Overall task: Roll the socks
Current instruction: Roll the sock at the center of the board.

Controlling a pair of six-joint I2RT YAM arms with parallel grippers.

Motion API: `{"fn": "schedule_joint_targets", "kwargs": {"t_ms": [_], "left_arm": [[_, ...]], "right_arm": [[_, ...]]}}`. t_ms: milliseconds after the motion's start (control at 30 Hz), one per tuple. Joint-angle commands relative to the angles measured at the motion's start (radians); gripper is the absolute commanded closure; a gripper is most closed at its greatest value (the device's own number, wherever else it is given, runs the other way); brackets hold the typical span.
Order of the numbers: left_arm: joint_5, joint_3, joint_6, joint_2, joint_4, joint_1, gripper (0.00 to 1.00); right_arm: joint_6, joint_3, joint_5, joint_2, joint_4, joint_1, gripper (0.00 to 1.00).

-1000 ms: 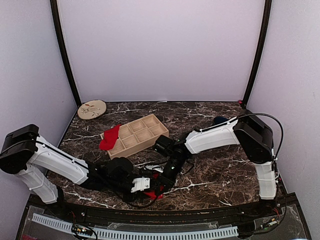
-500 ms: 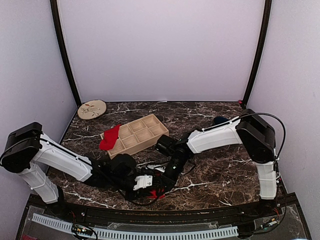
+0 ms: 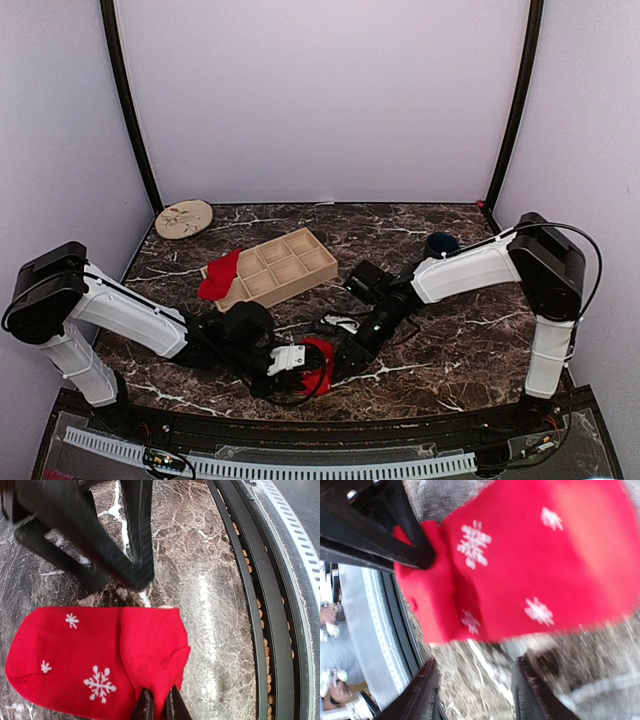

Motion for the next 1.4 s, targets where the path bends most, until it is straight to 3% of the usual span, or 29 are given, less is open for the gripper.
{"fn": "schedule_joint_targets", "kwargs": {"t_ms": [0, 33, 67, 167, 333, 433, 500, 567, 600, 1033, 1067, 1100, 1367], "left_arm": [[0.011, 0.014, -0.017, 0.020, -0.063, 0.009, 1.00], [0.011, 0.016, -0.021, 0.021, -0.064, 0.011, 1.00], [0.014, 0.019, -0.021, 0.023, -0.065, 0.014, 1.00], [0.023, 0.030, -0.023, 0.031, -0.071, 0.023, 1.00], [0.042, 0.054, -0.019, 0.052, -0.083, 0.040, 1.00], [0.065, 0.068, -0.021, 0.063, -0.083, 0.054, 1.00], [0.080, 0.083, -0.017, 0.075, -0.091, 0.065, 1.00], [0.093, 0.104, -0.010, 0.092, -0.107, 0.078, 1.00], [0.103, 0.116, -0.005, 0.101, -0.118, 0.082, 1.00], [0.359, 0.379, 0.084, 0.279, -0.453, 0.168, 1.00], [0.375, 0.402, 0.087, 0.302, -0.483, 0.173, 1.00], [0.411, 0.422, 0.087, 0.320, -0.512, 0.180, 1.00], [0.535, 0.525, 0.090, 0.407, -0.658, 0.205, 1.00]], "right_arm": [[0.076, -0.079, 0.108, -0.128, 0.097, -0.044, 0.34], [0.090, -0.084, 0.154, -0.164, 0.102, -0.047, 0.05], [0.108, -0.085, 0.218, -0.211, 0.103, -0.047, 0.01], [0.179, -0.123, 0.414, -0.387, 0.164, -0.051, 0.00], [0.336, -0.377, 0.708, -0.642, 0.528, -0.068, 0.00], [0.348, -0.443, 0.755, -0.711, 0.582, -0.071, 0.00], [0.321, -0.444, 0.737, -0.716, 0.561, -0.071, 0.05], [0.282, -0.444, 0.703, -0.707, 0.536, -0.070, 0.20], [0.278, -0.447, 0.698, -0.701, 0.522, -0.066, 0.23], [0.278, -0.568, 0.698, -0.677, 0.538, 0.197, 0.23], [0.131, -0.575, 0.851, -0.671, 0.549, 0.215, 0.41], [0.104, -0.581, 0.872, -0.664, 0.558, 0.226, 0.44], [0.007, -0.538, 0.866, -0.537, 0.579, 0.306, 0.42]]}}
